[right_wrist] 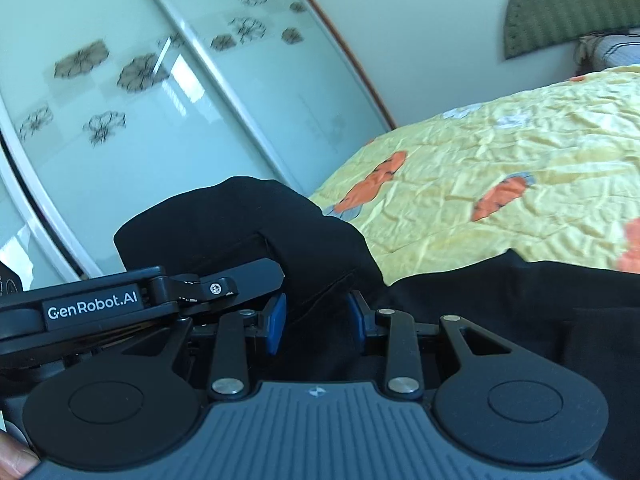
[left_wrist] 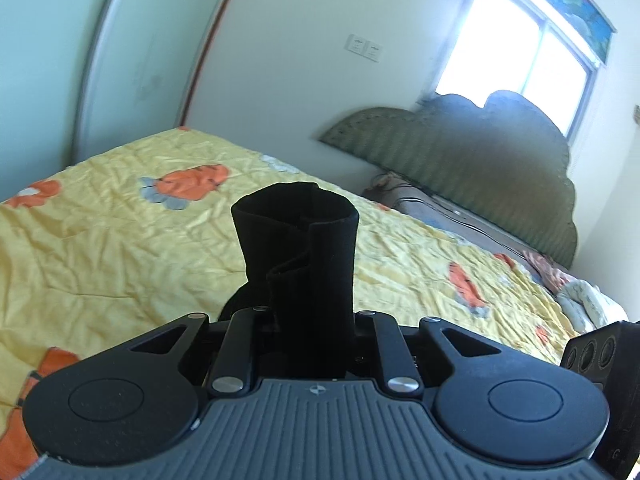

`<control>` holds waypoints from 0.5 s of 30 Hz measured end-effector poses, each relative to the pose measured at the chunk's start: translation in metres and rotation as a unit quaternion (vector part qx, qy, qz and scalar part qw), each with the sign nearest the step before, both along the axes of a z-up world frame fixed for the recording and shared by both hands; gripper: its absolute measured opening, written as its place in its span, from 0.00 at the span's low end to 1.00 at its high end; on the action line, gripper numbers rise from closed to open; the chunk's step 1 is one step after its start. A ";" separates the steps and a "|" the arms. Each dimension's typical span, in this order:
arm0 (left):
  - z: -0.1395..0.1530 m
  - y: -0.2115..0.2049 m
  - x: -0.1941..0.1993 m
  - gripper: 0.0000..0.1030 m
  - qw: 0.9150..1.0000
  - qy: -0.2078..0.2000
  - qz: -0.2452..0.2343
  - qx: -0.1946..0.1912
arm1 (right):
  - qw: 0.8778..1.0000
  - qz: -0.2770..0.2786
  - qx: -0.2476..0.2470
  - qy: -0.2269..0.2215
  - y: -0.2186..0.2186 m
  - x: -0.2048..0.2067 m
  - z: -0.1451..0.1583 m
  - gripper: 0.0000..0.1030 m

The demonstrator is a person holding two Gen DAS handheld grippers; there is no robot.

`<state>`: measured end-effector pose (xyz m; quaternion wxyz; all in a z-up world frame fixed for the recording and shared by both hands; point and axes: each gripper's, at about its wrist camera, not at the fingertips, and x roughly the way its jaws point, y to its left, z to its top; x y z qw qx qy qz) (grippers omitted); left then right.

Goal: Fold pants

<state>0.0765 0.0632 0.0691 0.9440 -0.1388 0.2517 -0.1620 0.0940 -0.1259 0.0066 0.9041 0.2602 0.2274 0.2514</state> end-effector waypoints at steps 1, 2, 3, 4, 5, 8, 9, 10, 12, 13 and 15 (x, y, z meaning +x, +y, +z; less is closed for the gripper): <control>0.002 -0.009 -0.003 0.18 1.000 -0.005 -0.008 0.001 | 1.000 -0.009 0.009 -0.001 -0.009 -0.004 -0.001 0.32; 0.003 -0.016 -0.005 0.18 1.000 -0.009 -0.014 0.002 | 1.000 -0.016 0.015 -0.001 -0.016 -0.008 -0.002 0.32; 0.003 -0.025 -0.007 0.18 1.000 -0.012 -0.021 0.002 | 1.000 -0.023 0.020 -0.001 -0.024 -0.012 -0.002 0.32; 0.004 -0.033 -0.009 0.18 1.000 -0.014 -0.027 0.004 | 0.999 -0.030 0.024 -0.001 -0.031 -0.015 -0.004 0.32; 0.004 -0.041 -0.010 0.18 0.999 -0.015 -0.035 0.005 | 0.999 -0.038 0.028 -0.001 -0.037 -0.018 -0.005 0.32; 0.002 -0.061 -0.012 0.18 0.999 -0.016 -0.051 0.009 | 0.998 -0.057 0.038 0.000 -0.056 -0.028 -0.010 0.32; 0.001 -0.067 -0.013 0.18 0.998 -0.018 -0.055 0.010 | 0.997 -0.062 0.044 0.000 -0.062 -0.030 -0.013 0.32; 0.000 -0.072 -0.014 0.18 0.998 -0.018 -0.059 0.012 | 0.997 -0.067 0.048 0.001 -0.067 -0.033 -0.015 0.32; -0.002 -0.082 -0.017 0.18 0.997 -0.019 -0.068 0.015 | 0.996 -0.076 0.055 0.003 -0.076 -0.037 -0.019 0.32; -0.003 -0.086 -0.019 0.18 0.997 -0.019 -0.072 0.016 | 0.995 -0.081 0.058 0.003 -0.080 -0.040 -0.020 0.32; -0.003 -0.096 -0.022 0.18 0.996 -0.023 -0.083 0.020 | 0.994 -0.090 0.064 0.002 -0.089 -0.046 -0.023 0.32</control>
